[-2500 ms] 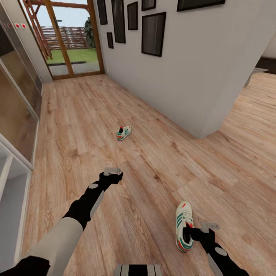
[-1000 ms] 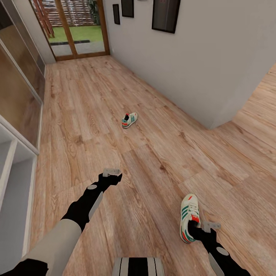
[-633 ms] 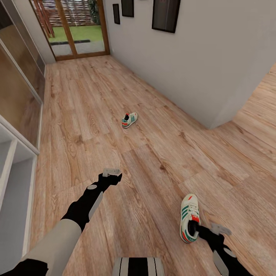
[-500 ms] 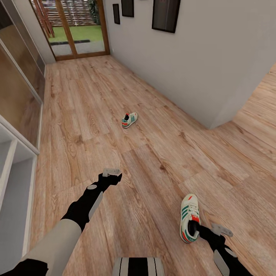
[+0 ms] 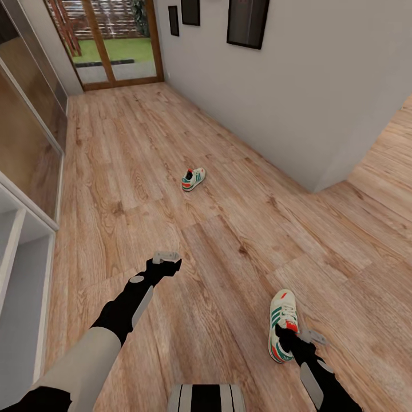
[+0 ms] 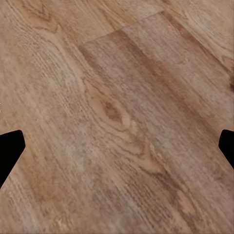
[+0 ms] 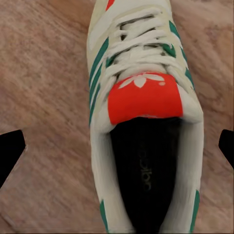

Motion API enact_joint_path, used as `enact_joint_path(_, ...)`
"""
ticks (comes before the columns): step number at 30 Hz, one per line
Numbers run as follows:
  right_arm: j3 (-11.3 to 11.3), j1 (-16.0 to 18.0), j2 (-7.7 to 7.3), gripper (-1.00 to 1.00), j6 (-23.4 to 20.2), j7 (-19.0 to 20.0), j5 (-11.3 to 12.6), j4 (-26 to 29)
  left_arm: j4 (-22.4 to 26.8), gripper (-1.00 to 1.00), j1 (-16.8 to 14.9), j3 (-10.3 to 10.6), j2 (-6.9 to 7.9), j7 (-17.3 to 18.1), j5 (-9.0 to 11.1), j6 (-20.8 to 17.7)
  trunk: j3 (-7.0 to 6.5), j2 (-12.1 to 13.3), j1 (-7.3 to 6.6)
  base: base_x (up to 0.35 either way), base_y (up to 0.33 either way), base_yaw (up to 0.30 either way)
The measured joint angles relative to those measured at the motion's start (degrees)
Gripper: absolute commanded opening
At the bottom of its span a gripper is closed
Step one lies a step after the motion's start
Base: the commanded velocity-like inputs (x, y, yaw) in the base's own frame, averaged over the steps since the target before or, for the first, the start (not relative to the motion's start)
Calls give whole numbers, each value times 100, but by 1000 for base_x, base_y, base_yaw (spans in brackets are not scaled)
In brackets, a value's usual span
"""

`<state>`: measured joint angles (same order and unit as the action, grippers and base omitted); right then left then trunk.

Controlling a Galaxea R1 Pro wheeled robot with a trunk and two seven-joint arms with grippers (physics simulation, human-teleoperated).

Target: Pick up the two gym shoes and the two sandals from the corridor floor and place them onto the hallstand (shoe rack) in the corridor, making sure they are on the rack and not on the floor. Arrange them so the two gym shoes are next to each other and the two sandals are next to each other.

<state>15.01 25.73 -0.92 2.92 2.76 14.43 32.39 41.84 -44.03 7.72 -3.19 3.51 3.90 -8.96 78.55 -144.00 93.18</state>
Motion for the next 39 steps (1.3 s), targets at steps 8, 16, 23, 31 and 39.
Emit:
enact_joint_path(8,-10,0,144,100,-21,-5,0,31,0,100,0,-4,-6,-1,0,0,0,0,0,0,0,0)
enact_joint_path(16,19,0,154,100,-18,-6,4,26,0,100,0,-9,-7,-4,6,0,0,0,0,0,0,0)
enact_joint_path(23,34,0,132,100,-18,-15,-8,25,0,100,0,-10,-2,-16,6,0,0,0,0,0,0,0)
enact_joint_path(31,38,1,125,100,-20,-207,-9,19,0,100,0,-15,-7,-17,7,0,0,0,0,0,0,0)
enact_joint_path(39,44,1,127,100,-20,-320,-9,14,0,100,0,-11,-10,-2,8,0,12,0,0,0,0,0)
